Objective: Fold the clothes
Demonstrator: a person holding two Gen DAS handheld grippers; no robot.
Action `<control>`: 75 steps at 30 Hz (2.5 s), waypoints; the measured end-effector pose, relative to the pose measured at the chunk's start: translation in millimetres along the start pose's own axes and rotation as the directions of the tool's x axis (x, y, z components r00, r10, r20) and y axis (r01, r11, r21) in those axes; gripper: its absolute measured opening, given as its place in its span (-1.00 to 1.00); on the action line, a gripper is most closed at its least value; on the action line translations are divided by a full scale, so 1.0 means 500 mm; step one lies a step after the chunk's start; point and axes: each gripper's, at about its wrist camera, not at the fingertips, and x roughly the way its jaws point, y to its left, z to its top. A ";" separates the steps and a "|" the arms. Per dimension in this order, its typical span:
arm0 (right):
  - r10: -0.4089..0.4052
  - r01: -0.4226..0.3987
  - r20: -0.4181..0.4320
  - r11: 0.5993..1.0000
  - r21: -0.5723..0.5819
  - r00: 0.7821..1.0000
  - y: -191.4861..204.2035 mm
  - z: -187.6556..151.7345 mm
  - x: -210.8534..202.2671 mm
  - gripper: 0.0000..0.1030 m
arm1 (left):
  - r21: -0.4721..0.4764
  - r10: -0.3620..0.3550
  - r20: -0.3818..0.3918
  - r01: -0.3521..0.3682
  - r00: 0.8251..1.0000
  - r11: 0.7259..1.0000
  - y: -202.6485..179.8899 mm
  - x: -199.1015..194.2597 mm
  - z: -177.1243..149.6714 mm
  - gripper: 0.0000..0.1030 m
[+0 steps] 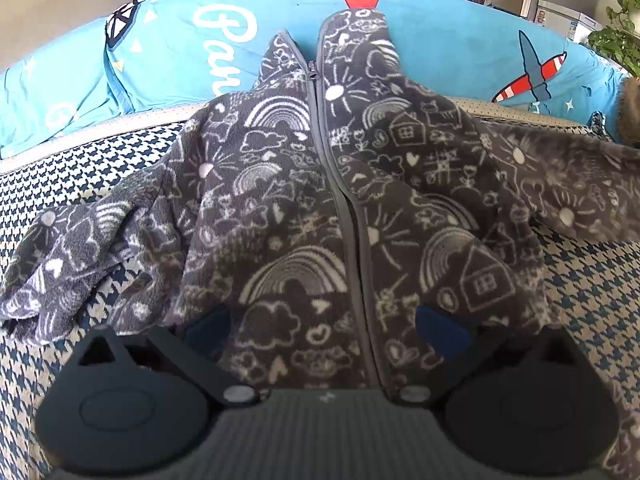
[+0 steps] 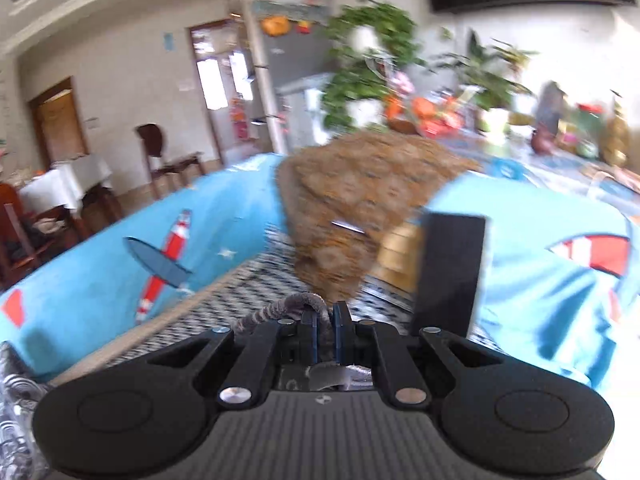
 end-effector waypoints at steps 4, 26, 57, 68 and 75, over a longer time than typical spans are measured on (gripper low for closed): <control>-0.033 0.035 -0.050 0.999 0.040 0.998 -0.042 -0.020 0.011 -0.57 | 0.003 0.008 0.002 -0.008 1.000 1.000 0.002 0.000 -0.001 1.00; 0.255 -0.276 -0.148 0.949 -0.151 0.956 0.097 -0.077 0.088 0.08 | 0.019 -0.011 -0.010 0.011 1.000 1.000 -0.009 -0.003 -0.010 1.00; 0.406 -0.502 -0.303 0.766 -0.401 0.862 0.195 -0.149 0.316 0.22 | 0.001 -0.027 -0.064 0.027 0.998 1.000 -0.008 0.027 -0.018 1.00; 0.428 -0.537 -0.328 0.714 -0.449 0.842 0.215 -0.163 0.303 -0.41 | 0.009 -0.022 -0.069 0.023 0.997 1.000 -0.011 0.031 -0.018 1.00; 0.410 -0.503 -0.295 0.739 -0.447 0.863 0.218 -0.161 0.297 -0.76 | 0.015 -0.023 -0.070 0.024 0.997 1.000 -0.009 0.031 -0.016 1.00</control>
